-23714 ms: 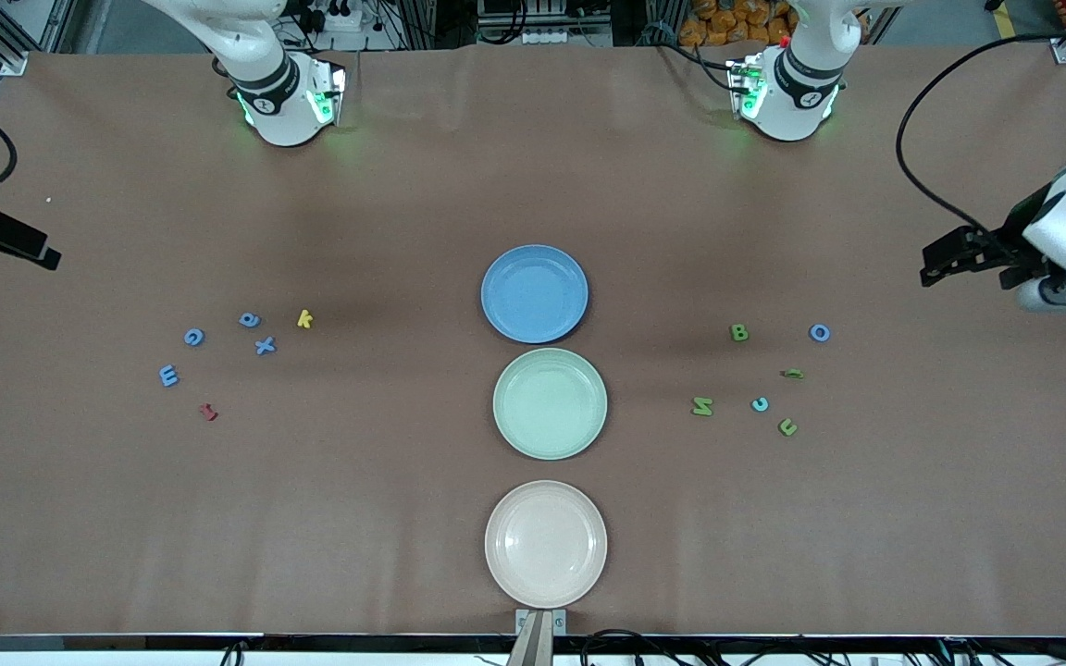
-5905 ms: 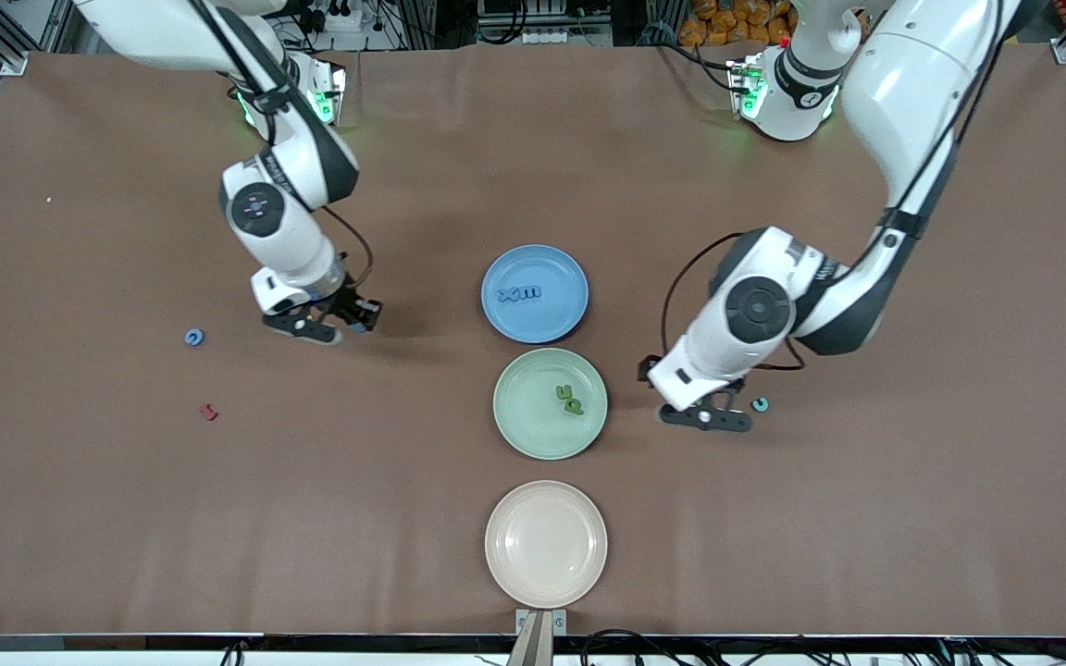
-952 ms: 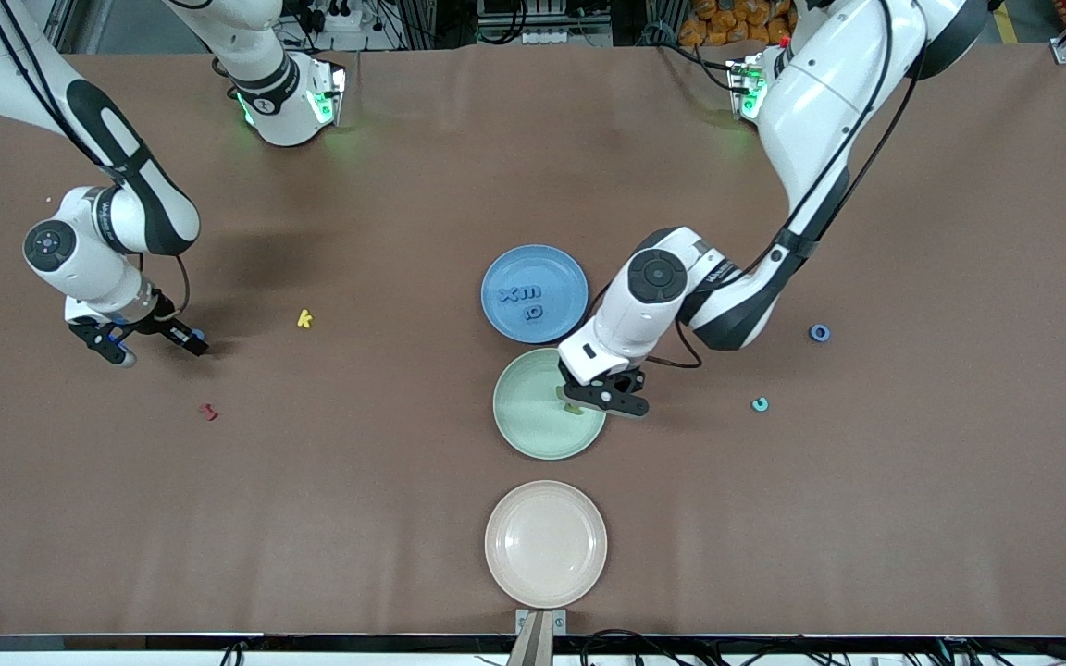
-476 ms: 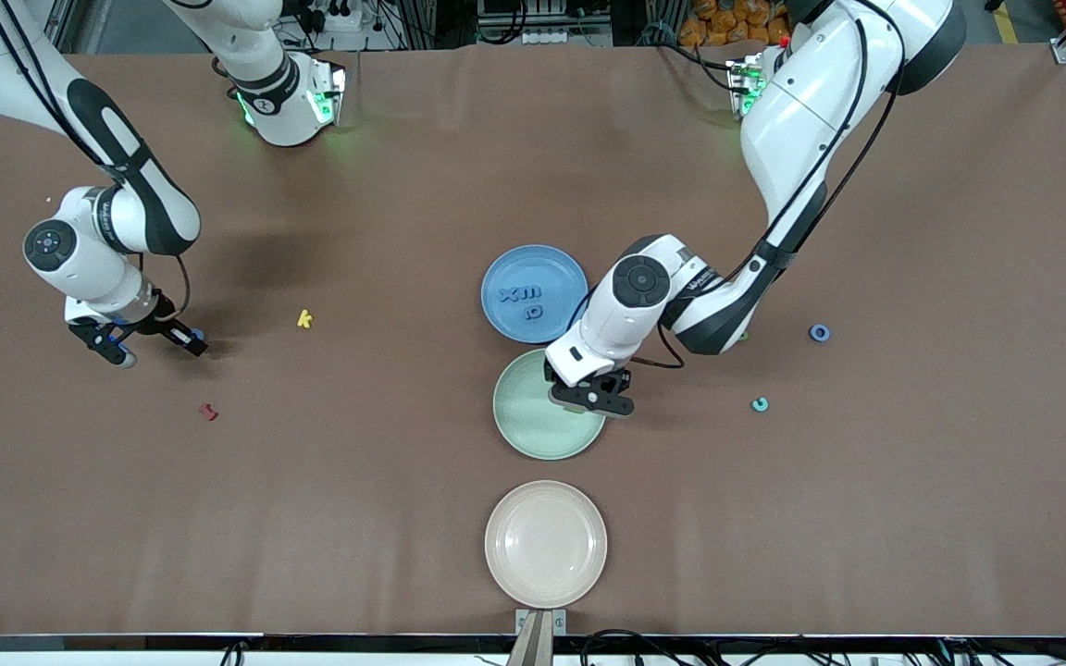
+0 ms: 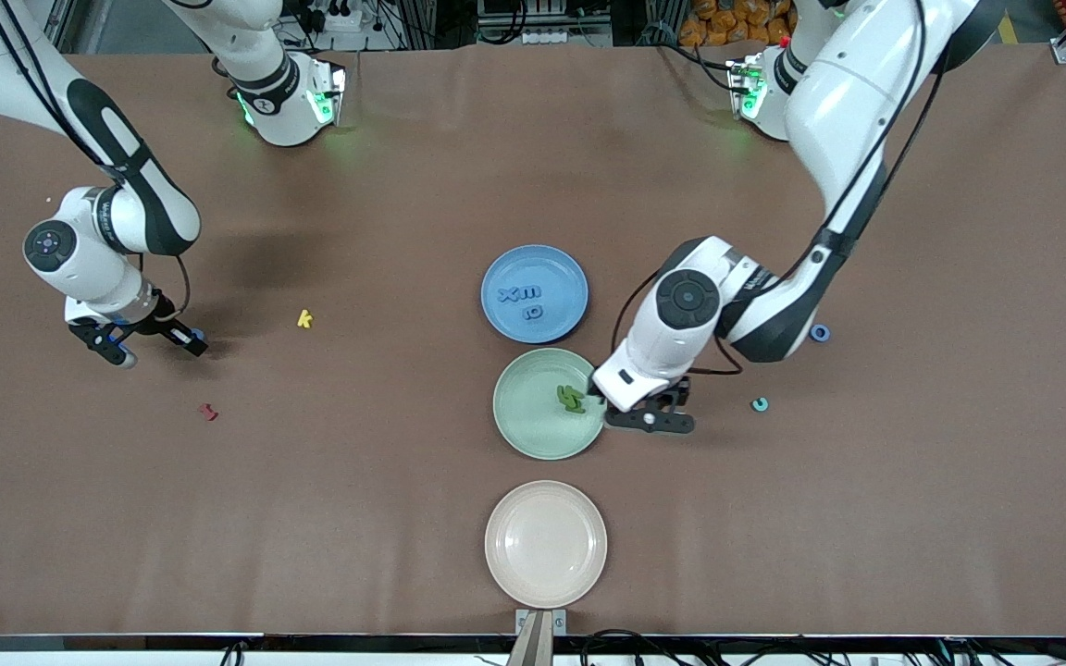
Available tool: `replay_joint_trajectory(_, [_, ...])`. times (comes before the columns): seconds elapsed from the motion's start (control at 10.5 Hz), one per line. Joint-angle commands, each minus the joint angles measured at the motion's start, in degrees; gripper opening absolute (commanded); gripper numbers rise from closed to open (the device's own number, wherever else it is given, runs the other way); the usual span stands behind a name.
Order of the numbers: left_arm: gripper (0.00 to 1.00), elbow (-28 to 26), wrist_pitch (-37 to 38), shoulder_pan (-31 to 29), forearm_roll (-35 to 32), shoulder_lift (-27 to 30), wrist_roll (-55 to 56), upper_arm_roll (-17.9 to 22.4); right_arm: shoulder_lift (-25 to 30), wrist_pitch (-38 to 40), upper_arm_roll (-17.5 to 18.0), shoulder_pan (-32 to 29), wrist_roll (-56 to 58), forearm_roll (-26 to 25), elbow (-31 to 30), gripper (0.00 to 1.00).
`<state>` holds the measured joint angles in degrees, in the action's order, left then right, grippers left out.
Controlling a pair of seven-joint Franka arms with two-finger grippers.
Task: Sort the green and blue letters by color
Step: 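Place the blue G on the blue plate while the left gripper grasps green B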
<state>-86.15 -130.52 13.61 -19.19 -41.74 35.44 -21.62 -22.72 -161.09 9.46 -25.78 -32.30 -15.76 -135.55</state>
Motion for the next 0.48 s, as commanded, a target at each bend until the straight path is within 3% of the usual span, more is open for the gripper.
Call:
replay_joint_trajectory(0.0, [1.0, -2.9, 10.9, -3.7, -0.4, 5.9, -3.0, 0.1, -0.5, 0.3, 0.4, 0.1, -0.3, -0.3, 0.9, 0.0])
replay_joint_trajectory(0.38, [1.0, -14.3, 8.7, -11.0, -0.7, 12.8, -9.2, -0.4, 0.8, 5.1, 0.6, 1.0, -0.3, 0.2, 2.6, 0.0])
